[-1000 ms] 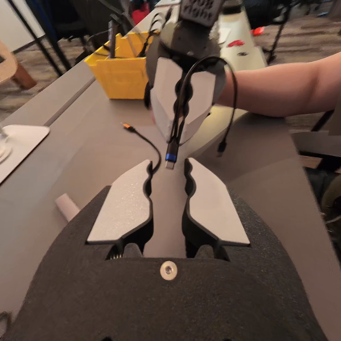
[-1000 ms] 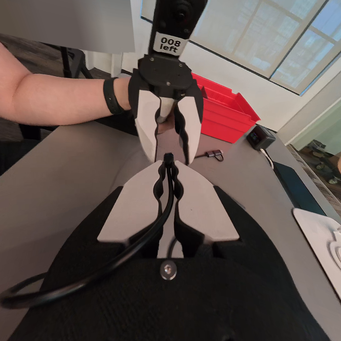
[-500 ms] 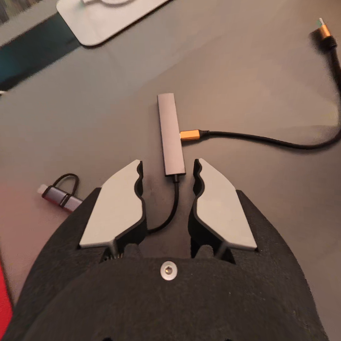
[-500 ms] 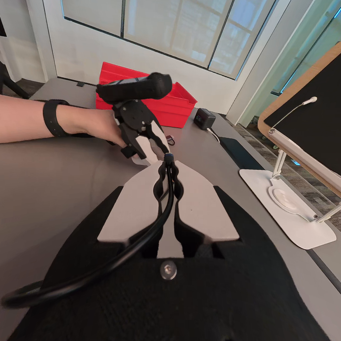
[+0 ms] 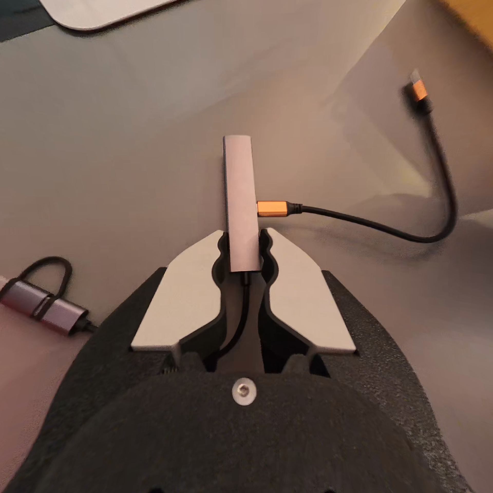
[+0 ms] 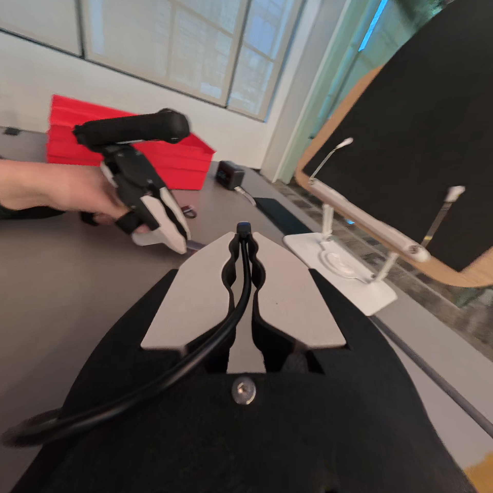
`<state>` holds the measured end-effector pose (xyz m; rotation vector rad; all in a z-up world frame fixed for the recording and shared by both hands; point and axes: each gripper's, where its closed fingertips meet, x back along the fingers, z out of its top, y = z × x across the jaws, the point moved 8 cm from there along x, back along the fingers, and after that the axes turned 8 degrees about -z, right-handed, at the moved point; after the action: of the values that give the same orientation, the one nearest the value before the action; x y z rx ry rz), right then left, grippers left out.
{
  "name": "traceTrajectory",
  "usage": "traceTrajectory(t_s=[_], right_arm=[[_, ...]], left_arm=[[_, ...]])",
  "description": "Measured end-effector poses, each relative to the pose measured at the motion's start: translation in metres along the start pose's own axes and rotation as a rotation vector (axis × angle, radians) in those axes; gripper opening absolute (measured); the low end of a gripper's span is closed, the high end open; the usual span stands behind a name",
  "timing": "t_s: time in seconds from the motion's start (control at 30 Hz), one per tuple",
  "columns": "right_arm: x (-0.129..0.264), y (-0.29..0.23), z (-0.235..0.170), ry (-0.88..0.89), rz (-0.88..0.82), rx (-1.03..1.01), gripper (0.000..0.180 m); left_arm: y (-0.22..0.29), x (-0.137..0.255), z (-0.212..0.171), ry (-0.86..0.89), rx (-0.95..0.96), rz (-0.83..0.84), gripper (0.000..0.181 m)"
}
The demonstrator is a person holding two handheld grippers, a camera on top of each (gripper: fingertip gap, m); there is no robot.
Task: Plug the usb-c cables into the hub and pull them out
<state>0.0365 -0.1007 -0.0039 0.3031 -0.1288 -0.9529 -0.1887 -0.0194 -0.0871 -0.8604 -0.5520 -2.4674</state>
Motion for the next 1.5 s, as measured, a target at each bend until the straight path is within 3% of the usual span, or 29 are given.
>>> traceTrajectory(t_s=[0.17,0.33,0.47,0.57,0.7,0.83,1.17,1.5], right_arm=[[0.032,0.038,0.020,0.157,-0.219,-0.096,0.007],[0.046,0.061,0.017,0.172,-0.260,-0.186,0.007],[0.038,0.058,0.005,0.083,-0.264,-0.116,0.007],[0.021,0.038,-0.002,0.031,-0.200,-0.049,0.007],[-0.005,-0.010,0.002,0.028,-0.091,0.019,0.007],[-0.016,-0.038,0.008,0.022,-0.090,0.053,0.007],[-0.020,-0.041,0.007,0.017,-0.100,-0.123,0.007],[-0.021,-0.041,0.003,-0.013,-0.110,-0.102,0.007]], left_arm=[[0.002,0.032,0.004,0.194,0.071,-0.158,0.023],[0.014,0.075,0.013,0.421,-0.054,-0.186,0.023],[0.034,0.095,0.018,0.510,-0.138,-0.374,0.023],[0.042,0.095,0.019,0.510,-0.110,-0.451,0.023],[0.044,0.084,0.020,0.472,-0.027,-0.406,0.023],[0.052,0.075,0.022,0.445,-0.039,-0.339,0.023],[0.066,0.058,0.023,0.422,-0.085,-0.276,0.023],[0.066,0.057,0.023,0.430,-0.062,-0.275,0.023]])
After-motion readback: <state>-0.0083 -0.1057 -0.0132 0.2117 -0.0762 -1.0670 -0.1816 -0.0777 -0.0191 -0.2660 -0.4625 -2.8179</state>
